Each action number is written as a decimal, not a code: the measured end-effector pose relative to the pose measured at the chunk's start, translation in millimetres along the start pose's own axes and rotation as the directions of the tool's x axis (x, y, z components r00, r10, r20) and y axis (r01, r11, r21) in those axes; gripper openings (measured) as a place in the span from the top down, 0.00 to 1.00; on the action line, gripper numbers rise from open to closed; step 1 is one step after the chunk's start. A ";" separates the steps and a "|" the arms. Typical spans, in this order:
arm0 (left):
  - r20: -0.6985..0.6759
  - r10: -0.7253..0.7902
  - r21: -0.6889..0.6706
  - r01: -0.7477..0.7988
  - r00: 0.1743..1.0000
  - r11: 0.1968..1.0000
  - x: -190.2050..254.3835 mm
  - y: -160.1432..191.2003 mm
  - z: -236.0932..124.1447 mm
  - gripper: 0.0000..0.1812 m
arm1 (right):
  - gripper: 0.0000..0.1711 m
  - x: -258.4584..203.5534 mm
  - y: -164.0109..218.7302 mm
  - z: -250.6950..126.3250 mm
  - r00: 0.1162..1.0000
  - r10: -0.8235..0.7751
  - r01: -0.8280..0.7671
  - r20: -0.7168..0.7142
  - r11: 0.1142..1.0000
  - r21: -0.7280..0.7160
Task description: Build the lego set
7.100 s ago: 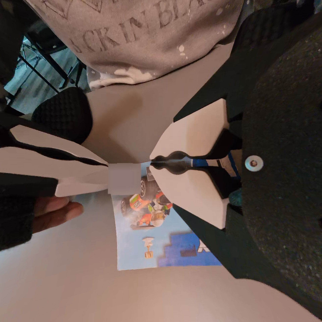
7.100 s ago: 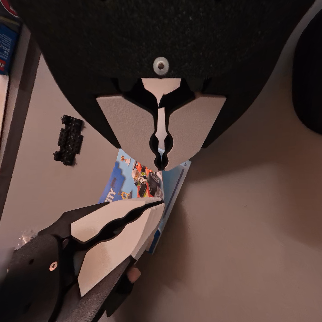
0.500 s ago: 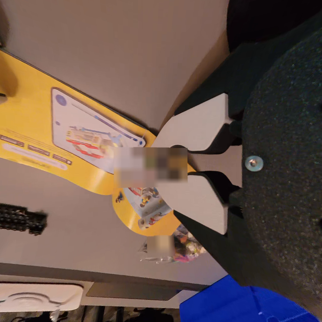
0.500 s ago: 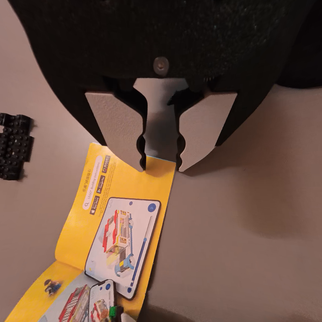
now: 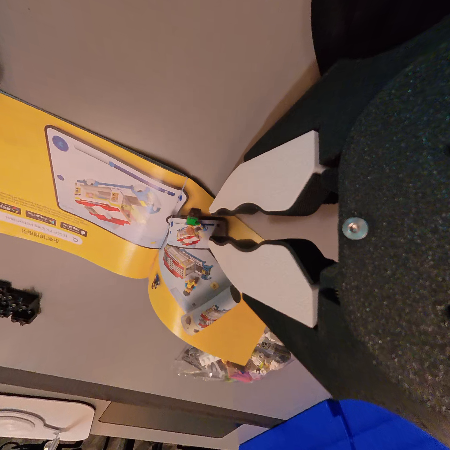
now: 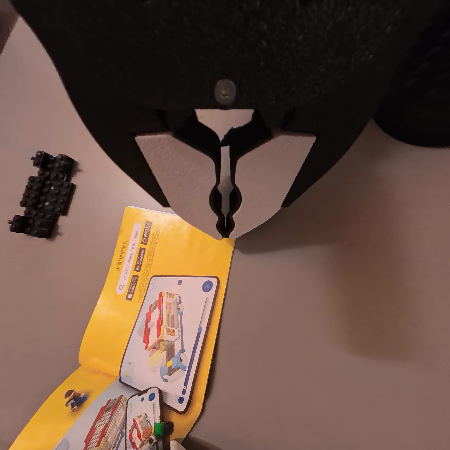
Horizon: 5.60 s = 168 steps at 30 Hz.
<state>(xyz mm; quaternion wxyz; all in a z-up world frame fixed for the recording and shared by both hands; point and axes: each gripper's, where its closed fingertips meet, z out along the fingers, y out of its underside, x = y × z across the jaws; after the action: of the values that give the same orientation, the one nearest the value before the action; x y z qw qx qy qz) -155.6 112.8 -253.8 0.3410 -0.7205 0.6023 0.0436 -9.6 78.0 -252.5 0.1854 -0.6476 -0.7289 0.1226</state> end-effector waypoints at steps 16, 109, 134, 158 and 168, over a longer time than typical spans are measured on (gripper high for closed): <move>-0.013 -0.041 0.035 0.041 0.999 0.999 -4.5 6.3 3.9 0.93 | 1.00 1.6 8.7 11.1 0.997 -0.036 0.039 0.071 0.998 -0.043; -0.611 -0.146 0.430 0.482 0.778 0.764 -8.4 -112.9 -29.7 1.00 | 0.95 48.1 -77.9 -26.8 0.992 -0.092 0.121 -0.090 0.907 0.403; -0.781 -0.459 0.240 0.882 0.424 0.406 -50.6 -102.6 -31.7 1.00 | 0.78 81.3 -106.6 -32.9 0.607 -0.093 0.393 -0.789 0.899 0.196; -0.799 -0.361 0.275 0.827 0.480 0.490 -37.2 -98.2 -45.3 0.96 | 0.98 61.4 -100.1 -47.6 0.536 -0.212 0.559 -0.817 0.814 0.156; -0.677 -0.347 0.350 0.698 0.649 0.624 -24.8 -94.5 -41.5 0.96 | 0.84 8.1 -66.9 -53.2 0.904 -0.009 0.227 -0.427 0.856 0.464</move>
<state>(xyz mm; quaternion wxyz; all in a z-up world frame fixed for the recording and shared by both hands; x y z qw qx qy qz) -92.0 115.0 -168.9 0.3539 -0.7075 0.4053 -0.4582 -47.6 74.0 -175.6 0.5035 -0.5407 -0.6552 0.1579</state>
